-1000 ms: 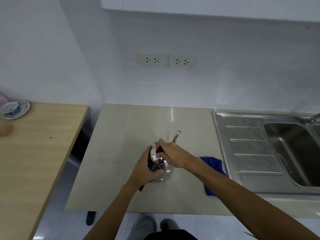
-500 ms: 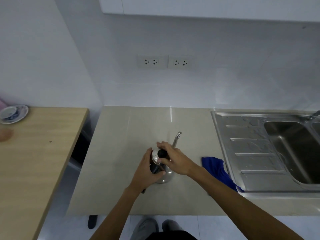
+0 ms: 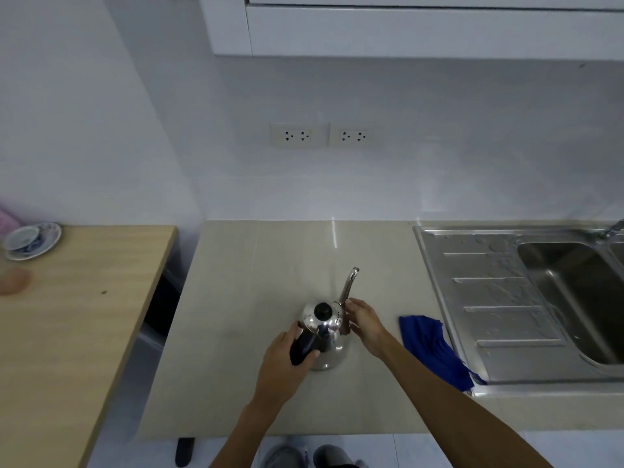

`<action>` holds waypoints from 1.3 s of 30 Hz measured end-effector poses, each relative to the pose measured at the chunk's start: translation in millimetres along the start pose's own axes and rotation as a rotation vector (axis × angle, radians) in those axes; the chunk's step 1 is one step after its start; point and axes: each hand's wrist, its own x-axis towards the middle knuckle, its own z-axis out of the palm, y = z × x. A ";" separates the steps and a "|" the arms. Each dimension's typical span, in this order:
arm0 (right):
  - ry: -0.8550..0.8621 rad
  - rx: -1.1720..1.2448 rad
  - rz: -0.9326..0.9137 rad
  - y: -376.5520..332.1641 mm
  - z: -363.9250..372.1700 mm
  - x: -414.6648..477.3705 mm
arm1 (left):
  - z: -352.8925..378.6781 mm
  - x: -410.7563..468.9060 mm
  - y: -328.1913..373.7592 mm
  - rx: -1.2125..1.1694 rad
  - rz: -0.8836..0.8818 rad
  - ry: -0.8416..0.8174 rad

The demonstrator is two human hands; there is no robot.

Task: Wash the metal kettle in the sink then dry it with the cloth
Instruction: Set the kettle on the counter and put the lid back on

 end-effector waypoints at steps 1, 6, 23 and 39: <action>-0.011 0.004 0.002 -3.4 3.2 -0.5 | 0.1 -0.3 1.6 -0.005 0.010 0.001; -0.001 -0.001 -0.012 -17.4 20.9 -10.2 | -1.1 1.8 2.7 -0.002 0.086 0.026; 0.069 0.199 -0.033 -89.3 84.4 28.3 | -98.8 94.0 -12.2 0.142 0.191 0.017; 0.013 0.226 0.008 -126.9 142.7 91.3 | -157.9 194.2 -56.2 0.320 0.031 -0.048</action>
